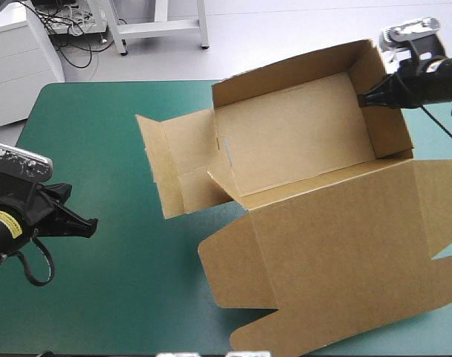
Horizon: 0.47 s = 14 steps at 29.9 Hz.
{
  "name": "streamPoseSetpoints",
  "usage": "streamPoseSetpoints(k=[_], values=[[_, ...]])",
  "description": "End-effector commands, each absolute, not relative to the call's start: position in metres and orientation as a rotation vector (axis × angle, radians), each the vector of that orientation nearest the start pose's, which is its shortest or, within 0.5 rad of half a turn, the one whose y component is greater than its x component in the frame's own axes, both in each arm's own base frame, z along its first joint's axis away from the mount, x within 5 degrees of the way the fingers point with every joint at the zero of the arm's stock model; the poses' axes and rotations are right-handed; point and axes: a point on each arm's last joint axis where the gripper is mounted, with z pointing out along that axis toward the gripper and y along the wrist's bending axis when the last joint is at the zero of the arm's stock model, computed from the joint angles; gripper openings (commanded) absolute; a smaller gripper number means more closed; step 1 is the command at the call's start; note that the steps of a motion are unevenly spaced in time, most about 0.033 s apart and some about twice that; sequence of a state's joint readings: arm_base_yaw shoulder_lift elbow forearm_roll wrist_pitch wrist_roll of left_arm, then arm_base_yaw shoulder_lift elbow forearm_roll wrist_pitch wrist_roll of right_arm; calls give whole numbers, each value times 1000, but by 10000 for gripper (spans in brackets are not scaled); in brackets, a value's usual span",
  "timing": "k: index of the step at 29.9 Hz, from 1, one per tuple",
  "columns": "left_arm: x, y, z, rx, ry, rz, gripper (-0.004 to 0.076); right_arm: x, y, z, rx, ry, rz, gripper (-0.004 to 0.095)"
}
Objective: Fold the box
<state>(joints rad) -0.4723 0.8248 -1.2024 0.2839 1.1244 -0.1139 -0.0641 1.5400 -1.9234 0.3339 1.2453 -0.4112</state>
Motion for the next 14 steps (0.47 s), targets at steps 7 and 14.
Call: streamPoseSetpoints(k=[7, 14], values=[[130, -40, 446, 372, 2067, 12, -12, 241, 0, 506, -439, 2106, 235, -24], [150, -45, 429, 378, 2112, 89, -12, 216, -3, 517, -409, 2063, 198, -24]])
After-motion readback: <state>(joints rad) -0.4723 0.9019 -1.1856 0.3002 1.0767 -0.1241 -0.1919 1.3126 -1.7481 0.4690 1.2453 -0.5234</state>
